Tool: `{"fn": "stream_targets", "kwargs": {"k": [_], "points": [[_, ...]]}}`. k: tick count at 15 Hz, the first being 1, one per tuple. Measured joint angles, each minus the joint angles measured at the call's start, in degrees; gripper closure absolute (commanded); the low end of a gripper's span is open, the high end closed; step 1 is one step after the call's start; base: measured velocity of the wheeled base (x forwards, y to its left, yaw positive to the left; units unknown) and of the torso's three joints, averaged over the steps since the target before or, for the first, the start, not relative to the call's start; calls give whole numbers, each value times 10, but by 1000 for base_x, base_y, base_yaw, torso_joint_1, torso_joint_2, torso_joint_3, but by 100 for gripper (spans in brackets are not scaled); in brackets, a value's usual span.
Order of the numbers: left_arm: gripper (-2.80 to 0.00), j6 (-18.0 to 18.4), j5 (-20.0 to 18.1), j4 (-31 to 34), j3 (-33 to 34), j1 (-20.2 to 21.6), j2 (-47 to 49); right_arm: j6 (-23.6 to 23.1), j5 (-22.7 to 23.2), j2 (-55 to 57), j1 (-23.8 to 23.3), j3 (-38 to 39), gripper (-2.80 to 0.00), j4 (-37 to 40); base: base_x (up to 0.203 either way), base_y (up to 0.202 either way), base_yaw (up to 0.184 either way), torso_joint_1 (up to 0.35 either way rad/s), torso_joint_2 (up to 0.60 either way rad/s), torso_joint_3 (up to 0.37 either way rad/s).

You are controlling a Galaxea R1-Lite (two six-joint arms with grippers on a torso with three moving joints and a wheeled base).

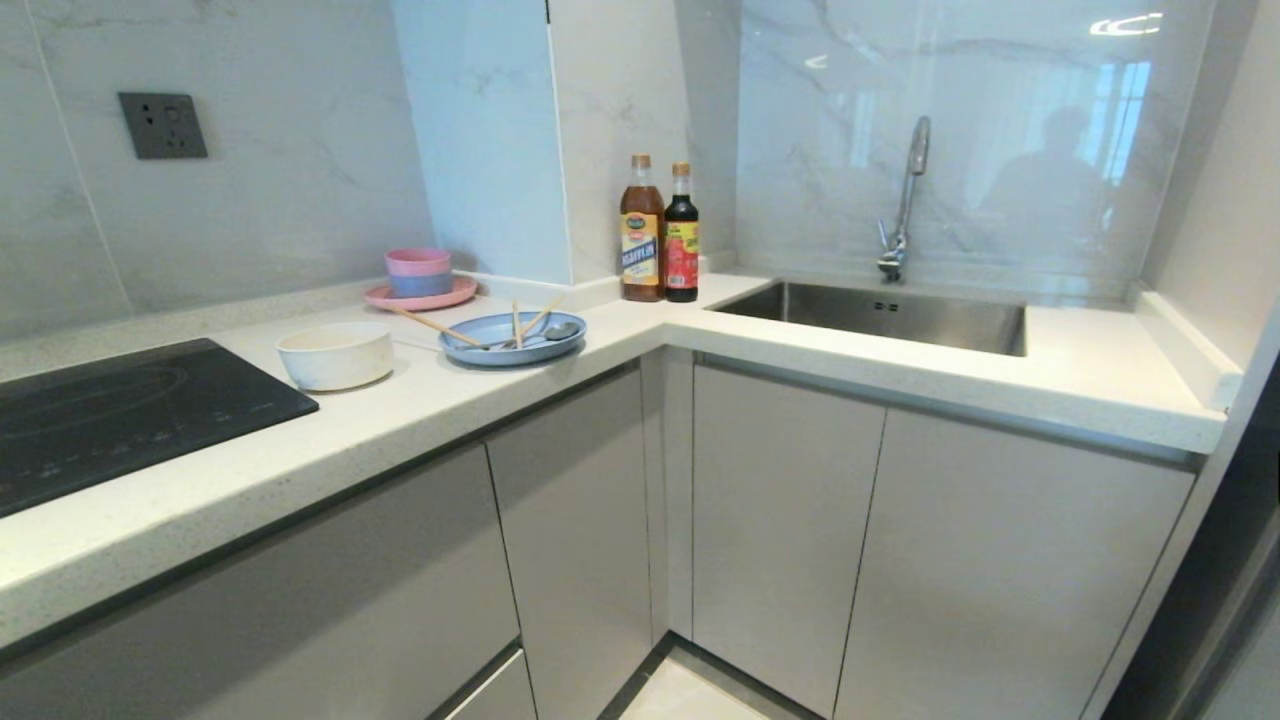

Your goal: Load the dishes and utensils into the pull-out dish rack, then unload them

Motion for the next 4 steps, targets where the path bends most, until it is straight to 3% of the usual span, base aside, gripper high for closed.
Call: {"fn": "stream_targets", "kwargs": {"k": [4], "points": [[0,0,0,0,0,0,0,1,0,0,0,0,0,0,0,0,0,0,0,0]]}}
